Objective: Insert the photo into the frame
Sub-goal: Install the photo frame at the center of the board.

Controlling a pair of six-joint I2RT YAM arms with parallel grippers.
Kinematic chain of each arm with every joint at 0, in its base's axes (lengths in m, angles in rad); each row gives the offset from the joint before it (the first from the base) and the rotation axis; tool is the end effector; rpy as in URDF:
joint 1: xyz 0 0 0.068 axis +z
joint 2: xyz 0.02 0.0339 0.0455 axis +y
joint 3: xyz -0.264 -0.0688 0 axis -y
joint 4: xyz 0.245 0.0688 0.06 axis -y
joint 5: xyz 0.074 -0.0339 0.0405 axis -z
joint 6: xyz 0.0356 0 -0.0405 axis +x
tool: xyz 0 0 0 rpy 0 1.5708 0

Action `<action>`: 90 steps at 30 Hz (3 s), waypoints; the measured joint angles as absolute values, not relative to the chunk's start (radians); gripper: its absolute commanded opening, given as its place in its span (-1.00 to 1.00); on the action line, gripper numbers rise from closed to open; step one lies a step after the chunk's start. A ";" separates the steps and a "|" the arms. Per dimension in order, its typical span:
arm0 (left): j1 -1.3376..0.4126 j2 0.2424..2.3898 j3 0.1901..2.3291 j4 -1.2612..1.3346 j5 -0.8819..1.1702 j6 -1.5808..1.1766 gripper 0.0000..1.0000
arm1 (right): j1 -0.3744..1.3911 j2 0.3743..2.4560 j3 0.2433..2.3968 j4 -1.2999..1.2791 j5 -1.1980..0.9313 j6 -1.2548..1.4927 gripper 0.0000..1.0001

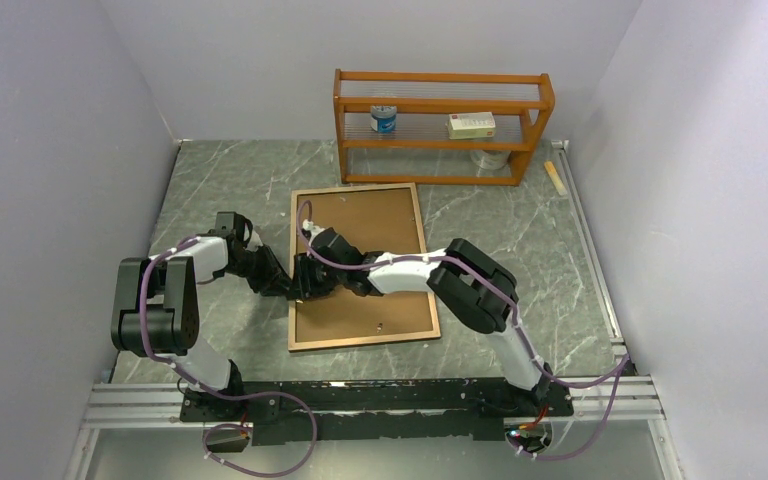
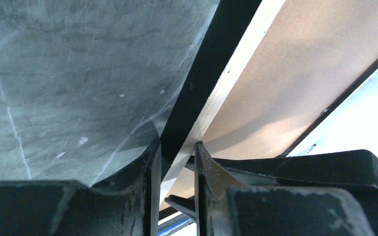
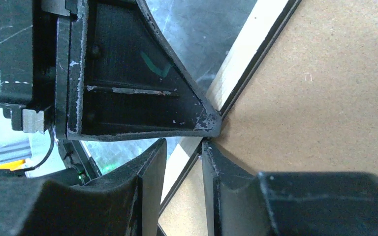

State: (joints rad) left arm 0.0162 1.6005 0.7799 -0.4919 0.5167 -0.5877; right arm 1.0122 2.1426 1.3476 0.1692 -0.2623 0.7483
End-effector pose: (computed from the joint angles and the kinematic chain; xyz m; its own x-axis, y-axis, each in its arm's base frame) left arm 0.2658 -0.0133 0.1376 -0.8667 -0.4962 0.0522 -0.4427 0.7165 -0.5391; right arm 0.2387 0.3993 0.1391 -0.8605 -0.1370 -0.4906 -0.4706 0.5825 0.6628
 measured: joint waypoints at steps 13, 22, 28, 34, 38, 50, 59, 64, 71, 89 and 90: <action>0.016 1.600 0.783 -0.495 0.514 -0.588 -0.59 | 1.008 2.118 1.357 0.113 -0.262 0.700 -0.07; 0.012 1.600 0.788 -0.501 0.505 -0.587 -0.56 | 0.981 1.865 1.246 -0.059 -0.111 0.675 -0.08; 0.011 1.601 0.793 -0.507 0.499 -0.587 -0.58 | 0.974 1.785 1.128 -0.201 -0.039 0.672 -0.26; 0.011 1.601 0.793 -0.509 0.499 -0.587 -0.62 | 0.974 1.773 1.068 -0.279 -0.013 0.675 -0.31; 0.011 1.601 0.793 -0.509 0.498 -0.587 -0.63 | 0.974 1.759 1.056 -0.318 -0.005 0.677 -0.33; 0.010 1.601 0.793 -0.508 0.495 -0.592 -0.63 | 0.974 1.673 0.963 -0.359 -0.037 0.670 -0.43; 0.009 1.601 0.793 -0.508 0.493 -0.597 -0.63 | 0.970 1.649 0.931 -0.363 -0.102 0.643 -0.46; 0.010 1.601 0.791 -0.505 0.495 -0.599 -0.63 | 0.970 1.649 0.930 -0.376 -0.135 0.631 -0.46; 0.010 1.601 0.789 -0.503 0.497 -0.603 -0.63 | 0.966 1.649 0.930 -0.392 -0.174 0.624 -0.46; 0.009 1.596 0.793 -0.511 0.485 -0.607 -0.21 | 0.791 1.529 0.976 -0.361 -0.020 0.705 -0.17; 0.008 1.596 0.795 -0.517 0.480 -0.611 -0.20 | 0.773 1.543 1.002 -0.338 0.011 0.702 -0.17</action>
State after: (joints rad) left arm 0.0082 1.5959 0.7948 -0.5167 0.4805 -0.6106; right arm 0.7727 1.5429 1.0016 -0.3382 0.0113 0.7017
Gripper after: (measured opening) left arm 0.374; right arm 0.405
